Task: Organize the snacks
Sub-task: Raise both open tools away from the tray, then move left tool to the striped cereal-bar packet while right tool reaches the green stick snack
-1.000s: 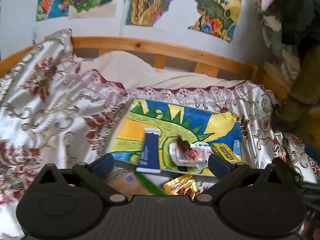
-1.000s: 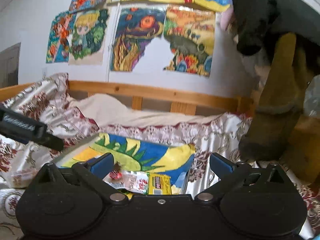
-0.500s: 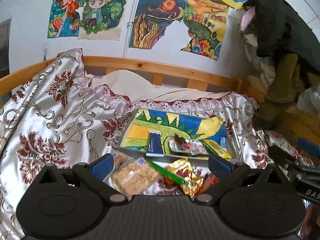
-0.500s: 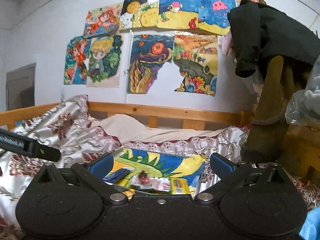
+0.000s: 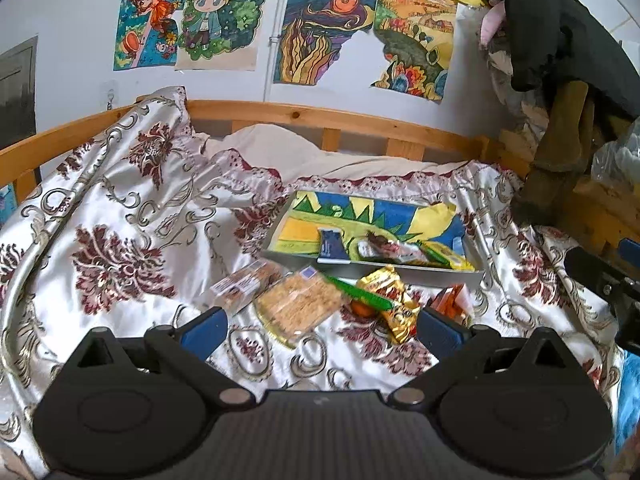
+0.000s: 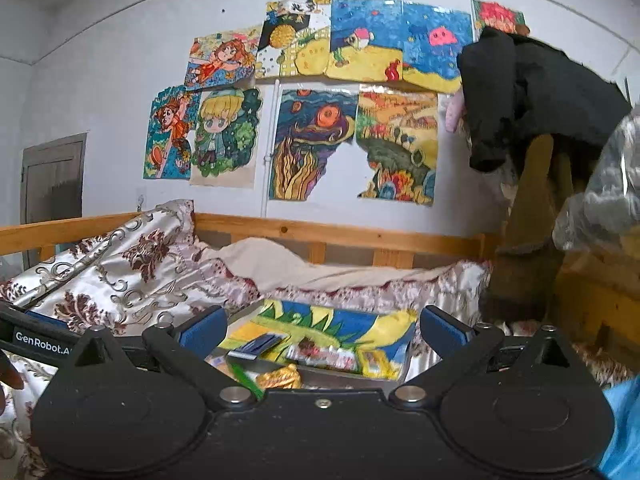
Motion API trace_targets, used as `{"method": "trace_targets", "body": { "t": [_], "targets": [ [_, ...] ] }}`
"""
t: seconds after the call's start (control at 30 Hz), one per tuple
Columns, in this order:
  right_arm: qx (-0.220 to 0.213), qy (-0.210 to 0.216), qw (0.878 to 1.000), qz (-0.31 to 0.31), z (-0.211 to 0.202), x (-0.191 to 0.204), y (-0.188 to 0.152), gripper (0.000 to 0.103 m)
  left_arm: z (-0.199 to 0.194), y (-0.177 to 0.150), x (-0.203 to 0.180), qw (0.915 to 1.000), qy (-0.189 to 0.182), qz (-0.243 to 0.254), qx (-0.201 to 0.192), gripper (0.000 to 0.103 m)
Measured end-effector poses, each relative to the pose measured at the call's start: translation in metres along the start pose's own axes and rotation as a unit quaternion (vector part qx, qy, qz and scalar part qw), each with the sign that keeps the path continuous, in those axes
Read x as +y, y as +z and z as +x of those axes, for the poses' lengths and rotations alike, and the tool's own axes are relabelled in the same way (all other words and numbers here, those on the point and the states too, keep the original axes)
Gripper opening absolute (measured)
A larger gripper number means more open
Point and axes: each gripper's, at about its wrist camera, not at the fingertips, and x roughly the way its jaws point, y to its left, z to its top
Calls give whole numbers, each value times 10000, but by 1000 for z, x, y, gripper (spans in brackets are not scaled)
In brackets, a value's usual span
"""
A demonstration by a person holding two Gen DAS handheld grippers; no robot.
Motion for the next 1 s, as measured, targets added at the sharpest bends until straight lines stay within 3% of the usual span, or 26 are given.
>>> {"method": "trace_targets", "body": {
  "t": [0.23, 0.7, 1.0],
  "targets": [
    [531, -58, 9986, -56, -2, 10, -14, 102, 2, -13, 3, 9988, -152, -125, 457, 103],
    [1286, -160, 9915, -129, 11, 23, -31, 102, 9, -20, 4, 9957, 251, -15, 892, 103],
    [1569, -211, 9873, -159, 20, 25, -38, 102, 11, -19, 6, 9941, 481, -41, 967, 103]
  ]
}}
